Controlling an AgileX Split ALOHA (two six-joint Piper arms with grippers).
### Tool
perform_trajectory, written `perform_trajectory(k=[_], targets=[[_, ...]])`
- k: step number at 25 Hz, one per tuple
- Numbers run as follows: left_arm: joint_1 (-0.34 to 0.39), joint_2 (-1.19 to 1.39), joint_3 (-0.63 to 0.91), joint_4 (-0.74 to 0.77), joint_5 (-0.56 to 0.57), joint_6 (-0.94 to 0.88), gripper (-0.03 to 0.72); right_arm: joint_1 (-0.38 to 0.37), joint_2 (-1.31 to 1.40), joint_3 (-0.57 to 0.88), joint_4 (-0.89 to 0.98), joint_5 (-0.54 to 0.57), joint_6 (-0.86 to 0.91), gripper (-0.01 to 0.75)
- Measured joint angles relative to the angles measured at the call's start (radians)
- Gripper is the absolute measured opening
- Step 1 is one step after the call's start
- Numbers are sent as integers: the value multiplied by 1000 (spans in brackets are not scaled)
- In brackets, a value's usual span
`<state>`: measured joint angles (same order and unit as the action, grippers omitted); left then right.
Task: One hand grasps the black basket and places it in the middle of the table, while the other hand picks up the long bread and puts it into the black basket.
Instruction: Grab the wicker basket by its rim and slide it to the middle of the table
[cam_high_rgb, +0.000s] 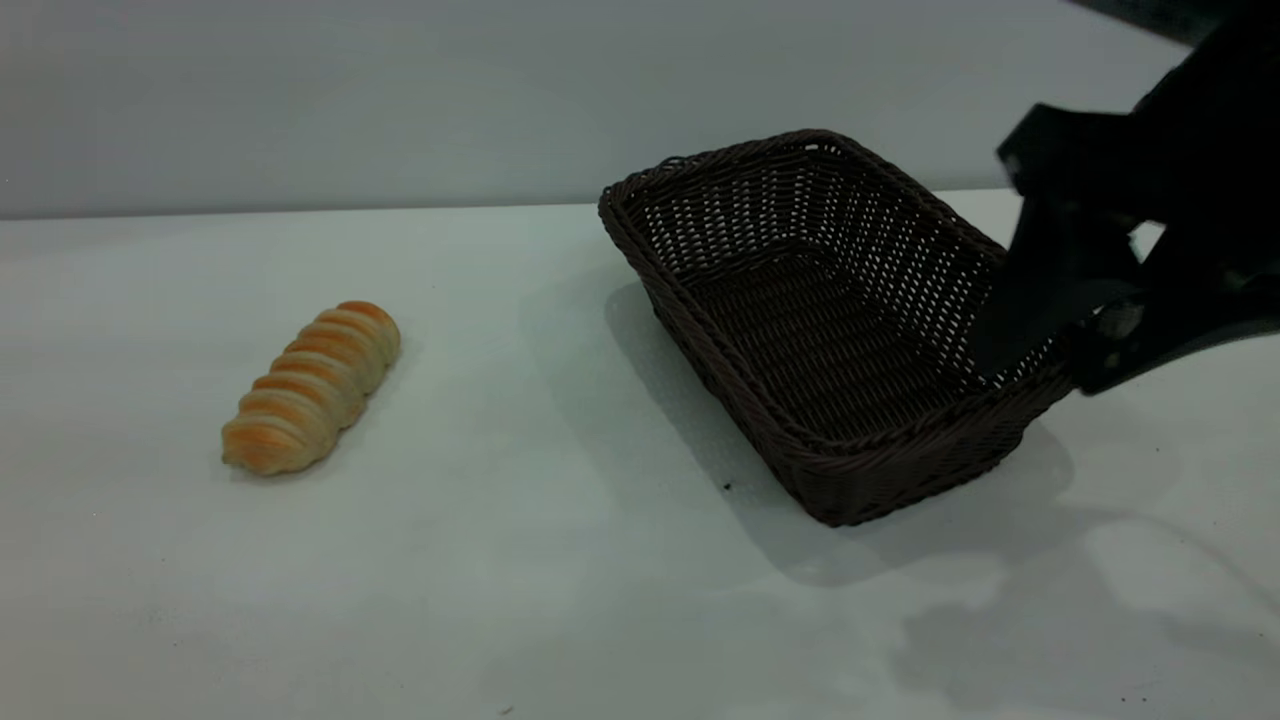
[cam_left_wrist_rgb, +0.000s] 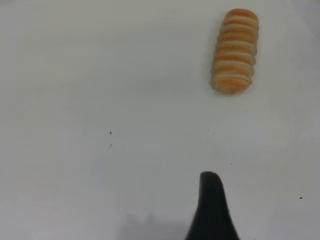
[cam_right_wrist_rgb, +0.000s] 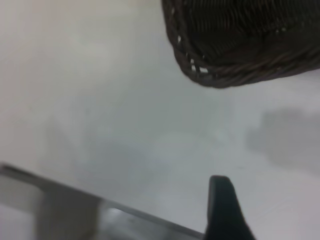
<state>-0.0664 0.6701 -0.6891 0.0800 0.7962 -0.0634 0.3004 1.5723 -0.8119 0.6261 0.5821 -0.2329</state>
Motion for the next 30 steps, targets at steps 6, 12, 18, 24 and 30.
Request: perform_trajectory(k=[6,12,18,24,30], targets=[[0,0,0,0,-1,0,586,0,123,-3,82,-171,225,487],[0,0,0,0,-1,0,586,0,221,-8,178,-300,313,487],[0,0,0,0,-1,0,587,0,287,-9,264,-383,320,488],[0,0,0,0,-1,0,587,0,391,-23,363,-500,320,488],[0,0,0,0,-2,0,587,-1,485,-94,390,-562,316,355]])
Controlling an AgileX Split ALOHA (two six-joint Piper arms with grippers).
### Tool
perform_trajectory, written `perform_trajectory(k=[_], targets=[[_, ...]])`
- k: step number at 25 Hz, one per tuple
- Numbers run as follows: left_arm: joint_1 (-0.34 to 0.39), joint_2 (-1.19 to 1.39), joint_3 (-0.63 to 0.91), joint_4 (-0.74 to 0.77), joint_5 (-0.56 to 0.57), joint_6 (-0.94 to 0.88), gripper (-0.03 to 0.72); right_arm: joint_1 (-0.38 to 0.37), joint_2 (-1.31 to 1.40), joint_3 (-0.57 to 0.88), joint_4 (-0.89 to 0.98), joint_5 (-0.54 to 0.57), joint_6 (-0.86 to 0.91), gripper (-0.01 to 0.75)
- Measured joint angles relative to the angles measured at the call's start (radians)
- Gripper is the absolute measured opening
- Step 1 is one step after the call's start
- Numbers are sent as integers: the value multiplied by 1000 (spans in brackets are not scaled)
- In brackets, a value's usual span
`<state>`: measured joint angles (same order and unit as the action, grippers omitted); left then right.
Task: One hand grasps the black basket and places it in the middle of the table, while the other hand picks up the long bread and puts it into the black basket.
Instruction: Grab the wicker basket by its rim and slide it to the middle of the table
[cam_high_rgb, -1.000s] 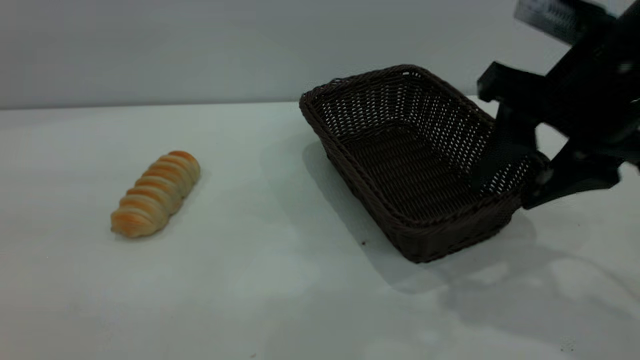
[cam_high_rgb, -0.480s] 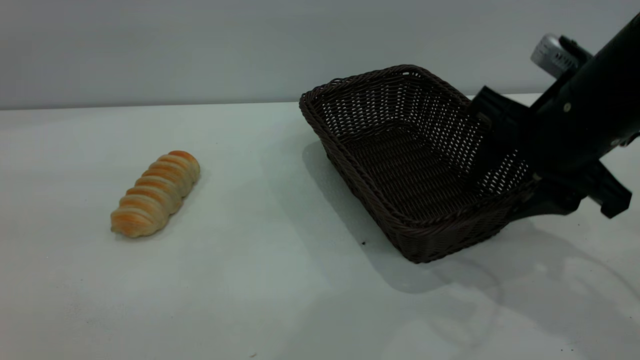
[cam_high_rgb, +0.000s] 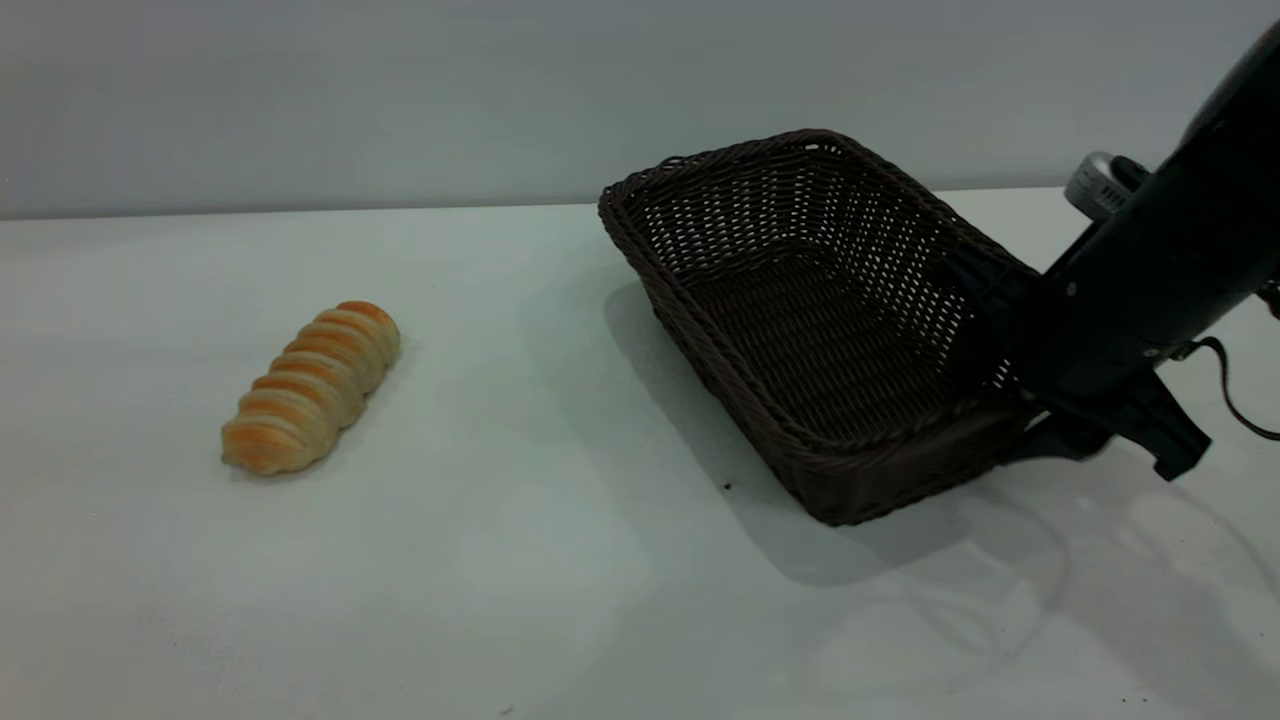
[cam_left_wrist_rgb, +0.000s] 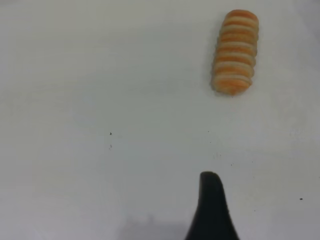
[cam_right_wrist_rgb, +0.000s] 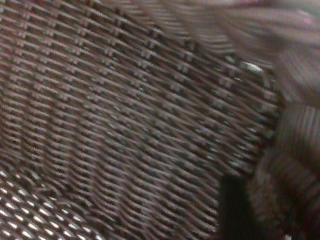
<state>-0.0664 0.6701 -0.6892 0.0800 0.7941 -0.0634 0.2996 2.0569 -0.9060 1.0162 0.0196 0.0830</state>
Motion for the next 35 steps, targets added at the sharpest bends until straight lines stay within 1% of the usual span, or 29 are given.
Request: perform_trajectory(k=[2,4,8,11,13,16,19,22,24,31,35], targets=[[0,0,0,0,0,0,587,0,1,-9,15,8,7,201],[0,0,0,0,0,0,587,0,-12,-14,19,7,9,99],[0,1,0,0,0,0,587,-6,-59,-13,-15,51,-45,93],[0,1,0,0,2,0,587,-61,-131,-14,-44,83,-129,93],[0,1,0,0,2,0,587,-122,-171,-30,-86,161,-210,93],[0,1,0,0,2,0,587,-219,-179,-88,-189,339,-309,93],[0,1,0,0,2,0,587,-252,-168,-155,-320,474,-361,93],[0,1,0,0,2,0,587,-239,-141,-227,-420,568,-378,93],[0,1,0,0,2,0,587,-217,-109,-272,-448,603,-381,93],[0,1,0,0,4,0,587,-99,29,-390,-452,616,-384,94],[0,1,0,0,12,0,587,-86,74,-408,-438,605,-373,108]])
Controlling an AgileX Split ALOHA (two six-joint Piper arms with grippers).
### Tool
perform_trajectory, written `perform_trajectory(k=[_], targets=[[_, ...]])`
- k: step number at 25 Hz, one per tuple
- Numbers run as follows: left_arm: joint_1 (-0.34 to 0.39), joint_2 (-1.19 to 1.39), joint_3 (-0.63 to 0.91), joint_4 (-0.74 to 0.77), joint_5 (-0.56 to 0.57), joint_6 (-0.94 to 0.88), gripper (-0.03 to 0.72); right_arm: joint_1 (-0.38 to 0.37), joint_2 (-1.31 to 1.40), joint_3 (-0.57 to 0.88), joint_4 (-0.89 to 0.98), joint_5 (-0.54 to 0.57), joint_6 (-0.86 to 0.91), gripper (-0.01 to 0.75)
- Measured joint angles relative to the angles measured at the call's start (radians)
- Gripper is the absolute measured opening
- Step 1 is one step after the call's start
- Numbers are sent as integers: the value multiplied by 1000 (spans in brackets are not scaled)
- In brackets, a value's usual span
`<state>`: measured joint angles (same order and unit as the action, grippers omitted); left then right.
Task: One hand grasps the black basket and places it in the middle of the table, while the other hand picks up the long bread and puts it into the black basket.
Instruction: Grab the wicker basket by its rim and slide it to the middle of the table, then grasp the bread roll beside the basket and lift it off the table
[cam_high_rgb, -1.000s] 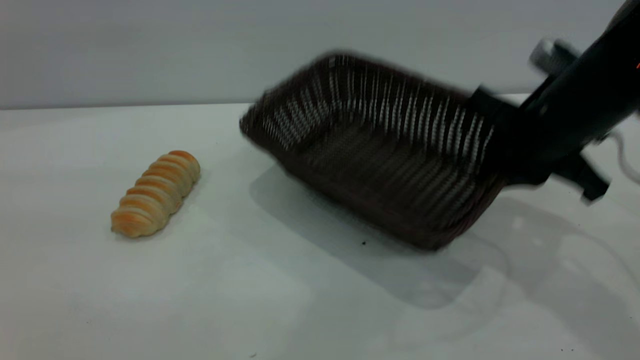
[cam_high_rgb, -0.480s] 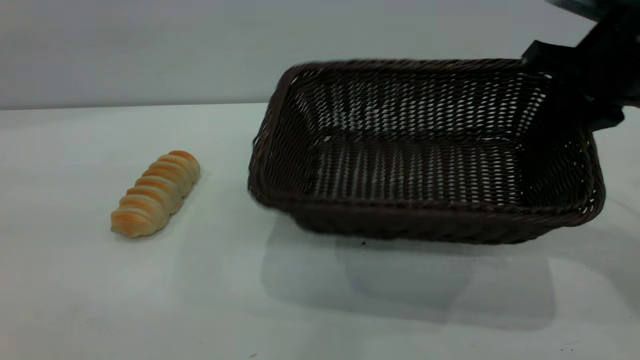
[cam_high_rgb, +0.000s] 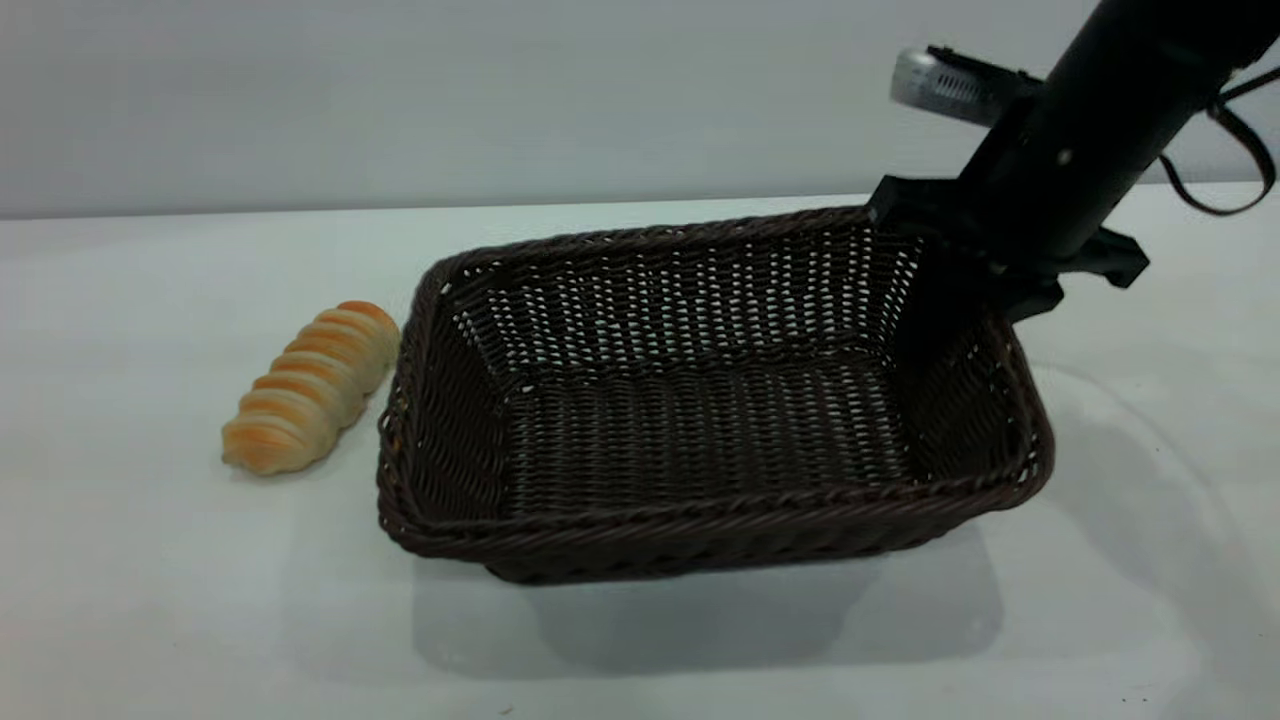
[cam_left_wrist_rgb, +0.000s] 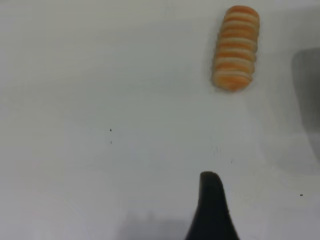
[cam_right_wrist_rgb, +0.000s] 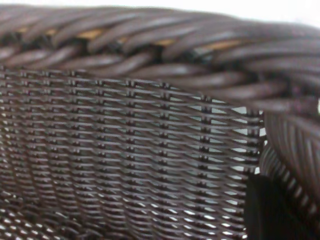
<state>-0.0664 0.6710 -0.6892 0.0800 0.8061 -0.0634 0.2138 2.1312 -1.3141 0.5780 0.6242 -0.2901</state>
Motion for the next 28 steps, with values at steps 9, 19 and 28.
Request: perform_trajectory(k=[9,19,28], targets=[[0,0,0,0,15,0,587,-6,6,-5,4,-5,11,369],[0,0,-1,1,18,-1,587,-149,-86,-127,-77,287,10,487],[0,119,-5,-28,-73,-2,553,-159,-310,-146,-356,480,10,470]])
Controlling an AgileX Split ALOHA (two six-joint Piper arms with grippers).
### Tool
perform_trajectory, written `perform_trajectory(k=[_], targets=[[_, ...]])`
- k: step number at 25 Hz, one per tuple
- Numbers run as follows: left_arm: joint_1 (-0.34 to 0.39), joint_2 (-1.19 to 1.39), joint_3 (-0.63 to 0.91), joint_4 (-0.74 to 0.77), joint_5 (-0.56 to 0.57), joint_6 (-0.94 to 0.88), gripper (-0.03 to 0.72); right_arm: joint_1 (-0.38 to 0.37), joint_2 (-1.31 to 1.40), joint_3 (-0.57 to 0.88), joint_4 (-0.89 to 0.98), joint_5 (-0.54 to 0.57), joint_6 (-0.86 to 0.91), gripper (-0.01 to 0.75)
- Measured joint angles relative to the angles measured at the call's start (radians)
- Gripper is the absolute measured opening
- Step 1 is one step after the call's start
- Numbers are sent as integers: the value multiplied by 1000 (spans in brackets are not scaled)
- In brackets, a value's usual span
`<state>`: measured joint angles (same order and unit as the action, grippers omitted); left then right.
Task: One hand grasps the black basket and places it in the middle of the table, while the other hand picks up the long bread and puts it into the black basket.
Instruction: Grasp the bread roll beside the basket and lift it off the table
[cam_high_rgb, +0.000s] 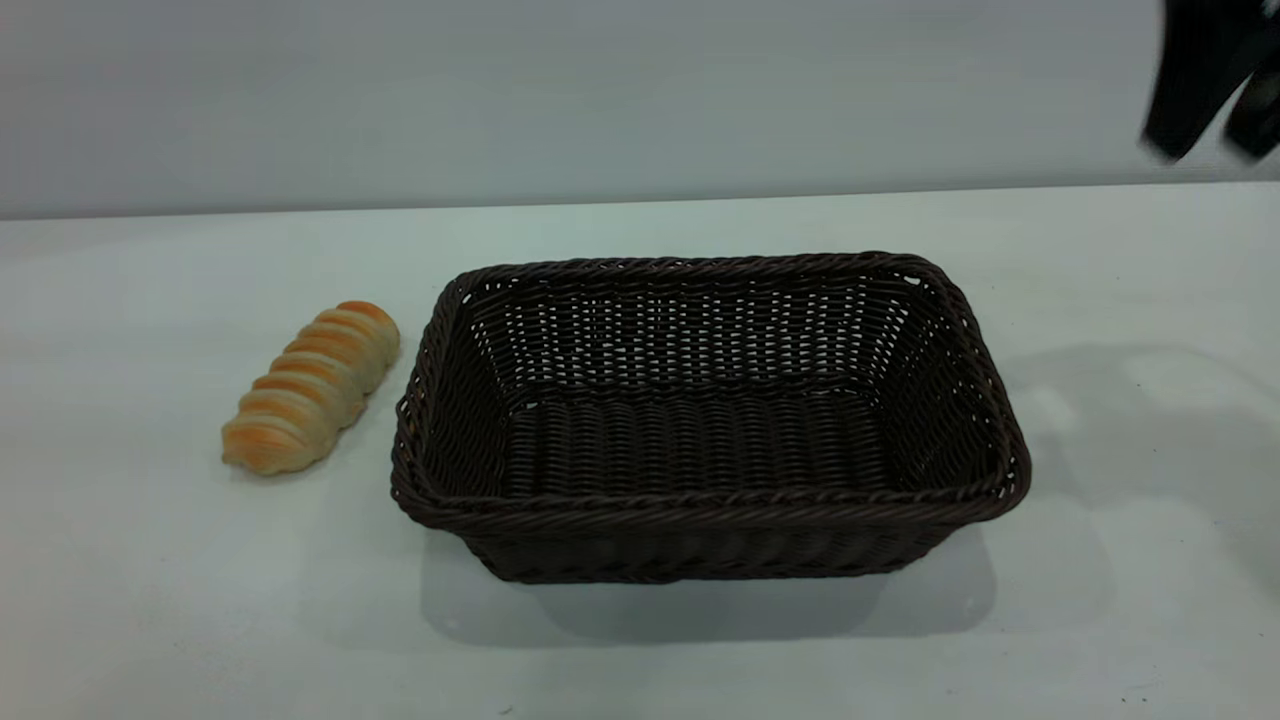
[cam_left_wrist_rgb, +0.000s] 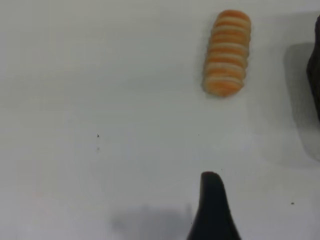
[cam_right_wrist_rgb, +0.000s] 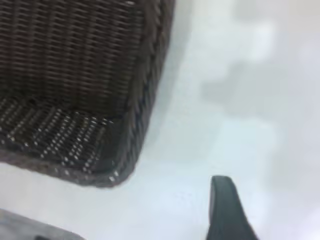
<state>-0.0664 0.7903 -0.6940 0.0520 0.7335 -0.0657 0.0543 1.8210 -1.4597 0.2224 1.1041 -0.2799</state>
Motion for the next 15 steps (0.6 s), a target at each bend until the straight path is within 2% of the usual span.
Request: perform_trajectory(k=[5,11,15], targets=[[0,229,-64,-15,-1,54,509,38,-169,7,-73,103,49,459],[0,537,-187,-74,-74,170,508,108,-406,170,-77,106,68,459],[0,759,-266,-111,-168,294,508,116,-516,282,-64,71,69,459]])
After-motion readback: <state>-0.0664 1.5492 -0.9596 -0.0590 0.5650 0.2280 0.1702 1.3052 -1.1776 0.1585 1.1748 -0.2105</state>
